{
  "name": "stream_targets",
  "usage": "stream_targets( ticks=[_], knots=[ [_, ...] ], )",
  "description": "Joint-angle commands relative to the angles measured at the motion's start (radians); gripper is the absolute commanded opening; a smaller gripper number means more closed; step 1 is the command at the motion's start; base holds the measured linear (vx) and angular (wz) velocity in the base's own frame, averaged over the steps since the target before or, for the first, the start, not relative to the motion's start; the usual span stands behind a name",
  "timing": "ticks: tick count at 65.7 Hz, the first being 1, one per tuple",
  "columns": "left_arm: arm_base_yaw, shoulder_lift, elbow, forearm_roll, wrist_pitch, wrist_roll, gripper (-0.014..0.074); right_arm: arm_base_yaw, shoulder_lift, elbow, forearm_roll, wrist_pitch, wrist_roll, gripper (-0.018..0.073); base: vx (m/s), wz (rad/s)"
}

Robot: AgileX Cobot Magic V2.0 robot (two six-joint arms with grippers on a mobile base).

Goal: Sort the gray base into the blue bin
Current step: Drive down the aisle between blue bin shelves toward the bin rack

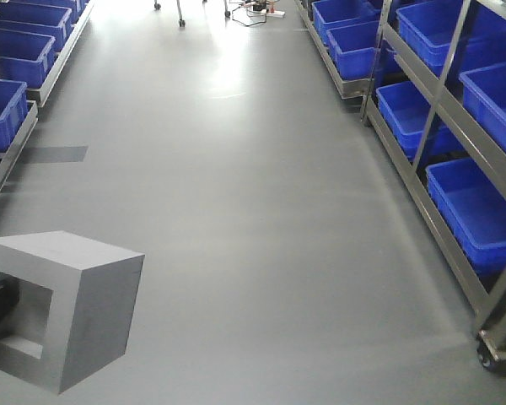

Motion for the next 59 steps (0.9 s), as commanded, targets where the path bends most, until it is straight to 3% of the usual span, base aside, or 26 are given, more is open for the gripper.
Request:
stream_targets(
  ticks=[1,59],
  knots=[
    [-0.002,0.006,-0.035,-0.006,-0.112,-0.006,-0.0006,-0.005,-0.011,0.014,-0.006,-0.074,-0.005,-0.0009,0.43,0.04],
    [-0.002,0.006,-0.035,-0.006,-0.112,-0.006,-0.0006,-0.005,-0.011,0.014,-0.006,-0.074,-0.005,-0.0009,0.46,0.08]
  ],
)
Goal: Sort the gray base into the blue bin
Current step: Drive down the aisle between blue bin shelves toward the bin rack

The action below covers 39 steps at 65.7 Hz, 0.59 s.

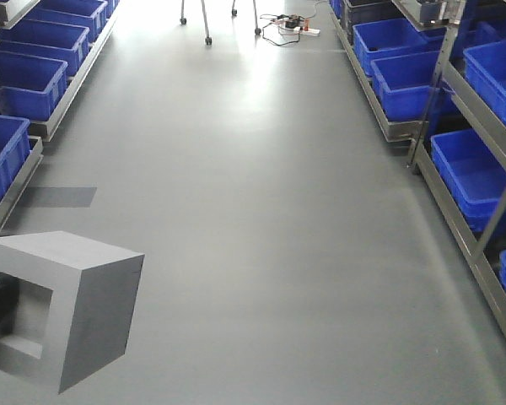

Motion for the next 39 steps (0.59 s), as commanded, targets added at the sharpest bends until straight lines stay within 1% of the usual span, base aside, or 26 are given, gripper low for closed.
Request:
stream_targets(
  ticks=[1,39],
  knots=[
    [-0.002,0.006,-0.035,-0.006,-0.112,-0.006,-0.0006,-0.005,-0.011,0.014,-0.006,-0.074,-0.005,-0.0009,0.44,0.08],
    [-0.002,0.006,-0.035,-0.006,-0.112,-0.006,-0.0006,-0.005,-0.011,0.014,-0.006,-0.074,-0.005,-0.0009,0.45,0.04]
  ],
)
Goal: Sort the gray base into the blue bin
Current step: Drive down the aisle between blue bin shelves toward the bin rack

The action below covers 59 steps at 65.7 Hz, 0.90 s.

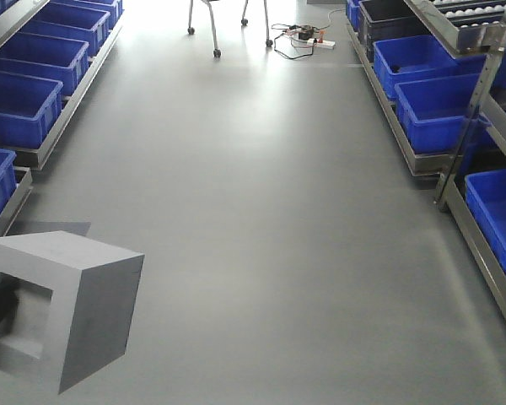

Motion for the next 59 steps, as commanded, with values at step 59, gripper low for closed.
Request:
stream_targets(
  ticks=[59],
  knots=[
    [-0.002,0.006,-0.035,-0.006,-0.111,-0.006,-0.0006,-0.005,-0.011,0.014,-0.006,-0.074,-0.005,-0.0009,0.43,0.04]
  ],
)
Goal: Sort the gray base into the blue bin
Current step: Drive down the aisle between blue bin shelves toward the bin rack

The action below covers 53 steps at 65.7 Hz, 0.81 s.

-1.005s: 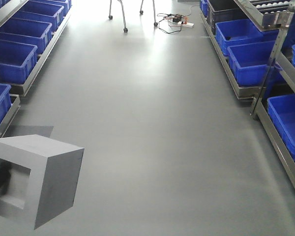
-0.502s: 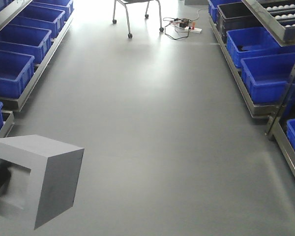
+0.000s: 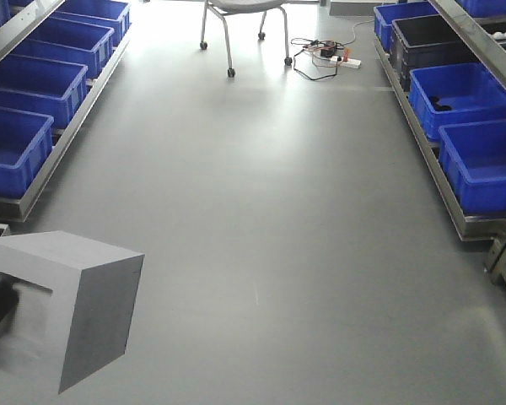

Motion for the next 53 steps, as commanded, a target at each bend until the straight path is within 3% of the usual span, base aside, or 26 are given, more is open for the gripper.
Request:
stream_targets(
  ticks=[1,53],
  knots=[
    [-0.002,0.006,-0.035,-0.006,-0.111,-0.006,-0.0006,-0.005,-0.011,0.014,-0.006,-0.074,-0.005,-0.0009,0.41,0.00],
    [-0.002,0.006,-0.035,-0.006,-0.111,-0.006,-0.0006,-0.005,-0.011,0.014,-0.006,-0.074,-0.005,-0.0009,0.37,0.05]
  ],
)
